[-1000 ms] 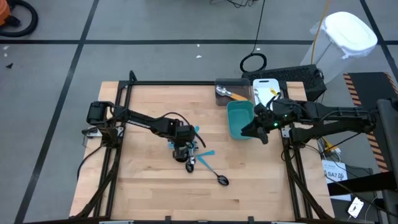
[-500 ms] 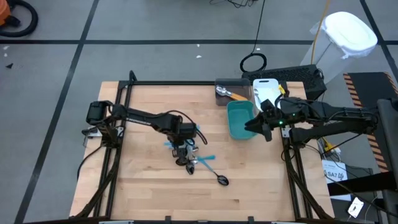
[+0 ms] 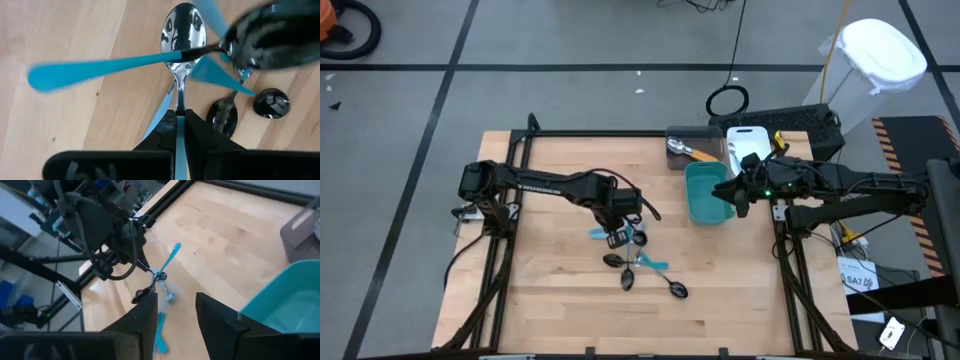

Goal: Sort silverware by color (type)
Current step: Put the light blue spoon into the white bin

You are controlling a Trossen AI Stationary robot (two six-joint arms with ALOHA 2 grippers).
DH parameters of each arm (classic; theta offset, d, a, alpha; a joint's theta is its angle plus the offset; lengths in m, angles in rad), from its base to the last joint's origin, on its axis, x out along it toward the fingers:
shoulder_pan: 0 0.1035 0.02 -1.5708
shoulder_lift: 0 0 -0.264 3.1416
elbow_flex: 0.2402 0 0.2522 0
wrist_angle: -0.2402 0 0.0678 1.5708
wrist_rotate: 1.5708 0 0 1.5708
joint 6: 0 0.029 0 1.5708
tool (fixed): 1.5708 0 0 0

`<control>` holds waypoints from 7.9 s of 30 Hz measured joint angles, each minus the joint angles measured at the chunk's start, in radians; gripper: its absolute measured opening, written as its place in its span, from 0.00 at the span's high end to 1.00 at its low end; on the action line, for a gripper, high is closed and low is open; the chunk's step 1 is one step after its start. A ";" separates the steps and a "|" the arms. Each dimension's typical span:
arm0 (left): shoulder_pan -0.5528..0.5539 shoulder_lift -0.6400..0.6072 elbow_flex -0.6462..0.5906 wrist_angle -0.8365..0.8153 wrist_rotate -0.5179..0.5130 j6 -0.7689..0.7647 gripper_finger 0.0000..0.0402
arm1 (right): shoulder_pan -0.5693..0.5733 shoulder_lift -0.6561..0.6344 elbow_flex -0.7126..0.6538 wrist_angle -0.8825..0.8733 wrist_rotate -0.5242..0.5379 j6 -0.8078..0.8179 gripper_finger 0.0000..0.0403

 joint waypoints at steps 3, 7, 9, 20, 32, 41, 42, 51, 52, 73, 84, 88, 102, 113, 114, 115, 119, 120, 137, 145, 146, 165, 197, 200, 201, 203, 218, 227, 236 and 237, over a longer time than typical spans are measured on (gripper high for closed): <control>0.007 0.000 0.002 -0.004 0.001 0.002 0.97 | 0.000 0.001 0.000 0.000 0.009 0.033 0.68; 0.023 0.000 0.002 0.000 -0.004 0.035 0.97 | 0.000 0.007 0.000 0.000 0.056 0.050 0.68; 0.034 0.000 0.002 0.003 -0.005 0.054 0.97 | 0.000 0.014 0.000 0.000 0.078 0.052 0.68; 0.050 0.000 0.002 0.039 0.000 0.104 0.97 | 0.000 0.083 0.000 0.001 0.081 0.085 0.68; 0.081 0.000 0.002 0.254 0.012 -0.049 0.97 | 0.000 0.161 0.000 0.036 0.081 0.130 0.68; 0.103 0.000 0.002 0.511 0.048 -0.149 0.97 | 0.001 0.161 0.000 0.039 0.077 0.132 0.68; 0.104 0.000 0.003 0.545 0.049 -0.166 0.97 | 0.002 0.160 0.000 0.045 0.077 0.138 0.68; 0.111 -0.003 0.234 0.607 -0.076 -0.102 0.97 | 0.030 0.162 0.000 0.189 0.106 0.097 0.68; 0.116 -0.003 0.262 0.605 -0.096 -0.082 0.97 | 0.034 0.162 0.000 0.198 0.117 0.088 0.68; 0.161 0.014 0.433 0.807 -0.101 -0.045 0.97 | 0.053 0.195 0.000 0.591 0.261 -0.271 0.61; 0.143 0.062 0.433 0.981 -0.060 -0.052 0.97 | 0.050 0.198 0.000 0.625 0.240 -0.270 0.56; 0.139 0.077 0.433 1.002 -0.059 -0.054 0.97 | 0.039 0.198 0.000 0.625 0.203 -0.263 0.59; 0.131 0.103 0.433 1.057 -0.024 -0.098 0.93 | 0.038 0.109 -0.002 0.564 0.173 -0.248 0.88; 0.143 0.103 0.433 1.028 -0.011 -0.143 0.66 | 0.039 0.042 0.000 0.458 0.149 -0.159 0.88; 0.146 0.103 0.433 1.022 0.011 -0.164 0.65 | 0.039 0.036 0.000 0.460 0.146 -0.157 0.88; 0.150 0.103 0.433 1.019 0.037 -0.184 0.64 | 0.039 0.031 0.000 0.463 0.133 -0.155 0.88; 0.164 0.103 0.433 1.023 0.147 -0.212 0.63 | 0.039 0.023 0.000 0.462 0.098 -0.126 0.88; 0.168 0.103 0.433 1.023 0.169 -0.211 0.63 | 0.039 0.024 0.000 0.461 0.083 -0.115 0.88; 0.242 0.103 0.433 1.118 0.503 -0.273 0.57 | 0.039 0.044 0.000 0.466 0.021 -0.021 0.87; 0.224 0.103 0.433 1.122 0.524 -0.252 0.42 | 0.040 0.072 0.000 0.539 0.023 -0.065 0.87; 0.218 0.103 0.433 1.122 0.522 -0.239 0.41 | 0.040 0.078 0.000 0.543 0.023 -0.067 0.87; 0.235 0.103 0.433 1.174 0.571 -0.265 0.41 | 0.040 0.102 0.000 0.554 -0.003 -0.047 0.87; 0.311 0.095 0.463 1.118 0.611 0.119 0.41 | 0.040 0.102 0.000 0.546 -0.157 0.107 0.87; 0.313 0.095 0.463 1.117 0.608 0.108 0.41 | 0.040 0.102 0.000 0.546 -0.185 0.129 0.87; 0.314 0.096 0.463 1.116 0.608 0.105 0.41 | 0.040 0.102 0.000 0.546 -0.192 0.133 0.87; 0.314 0.096 0.463 1.117 0.608 0.094 0.41 | 0.040 0.104 0.000 0.546 -0.212 0.141 0.87; 0.241 0.097 0.463 1.074 0.619 0.170 0.41 | 0.040 0.174 0.000 0.554 -0.344 0.192 0.87; 0.246 0.097 0.463 1.059 0.686 0.151 0.41 | 0.040 0.172 0.000 0.554 -0.441 0.238 0.87; 0.270 0.097 0.463 0.977 0.722 0.188 0.45 | 0.040 0.154 0.000 0.555 -0.454 0.259 0.87; 0.272 0.097 0.463 0.972 0.730 0.196 0.47 | 0.040 0.151 0.000 0.555 -0.454 0.260 0.87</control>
